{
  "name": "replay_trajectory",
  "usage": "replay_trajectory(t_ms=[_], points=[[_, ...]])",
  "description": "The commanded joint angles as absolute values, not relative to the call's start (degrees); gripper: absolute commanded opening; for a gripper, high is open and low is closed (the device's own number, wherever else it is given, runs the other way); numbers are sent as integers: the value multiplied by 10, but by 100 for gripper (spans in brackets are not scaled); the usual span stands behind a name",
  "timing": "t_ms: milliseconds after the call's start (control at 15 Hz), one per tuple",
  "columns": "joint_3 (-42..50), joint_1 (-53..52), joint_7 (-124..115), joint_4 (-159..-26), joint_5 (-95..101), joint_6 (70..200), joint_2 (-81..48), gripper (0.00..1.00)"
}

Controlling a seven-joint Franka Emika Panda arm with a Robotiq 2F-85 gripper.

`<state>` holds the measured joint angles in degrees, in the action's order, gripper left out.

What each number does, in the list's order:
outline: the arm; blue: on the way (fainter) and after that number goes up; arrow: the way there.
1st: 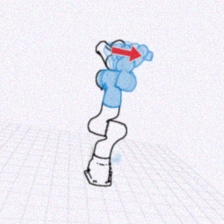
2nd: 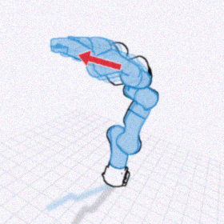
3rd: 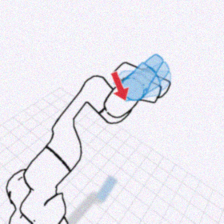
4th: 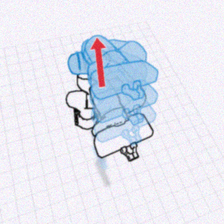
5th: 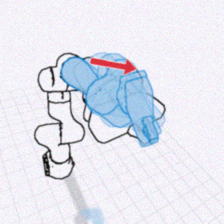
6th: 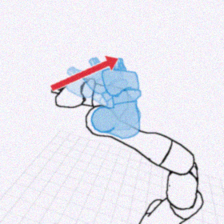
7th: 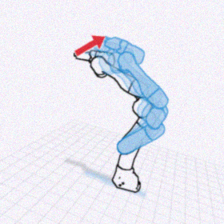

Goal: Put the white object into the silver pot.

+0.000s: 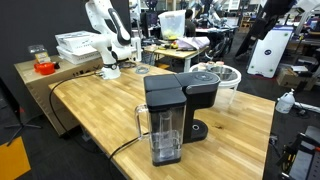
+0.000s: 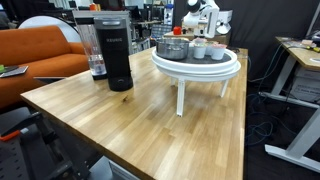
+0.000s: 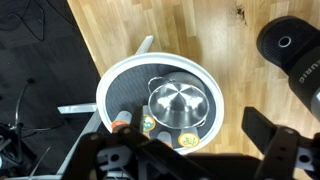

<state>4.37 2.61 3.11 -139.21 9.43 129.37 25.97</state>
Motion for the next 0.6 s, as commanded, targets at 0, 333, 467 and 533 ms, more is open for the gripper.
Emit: replay_trajectory(t_ms=[0,333,467,533], points=[[40,32,34,-1379,91,1292,244,100],[39,31,34,-1373,91,1290,239,100],[39,31,34,-1373,91,1289,239,100],[39,31,34,-1373,91,1289,238,100]])
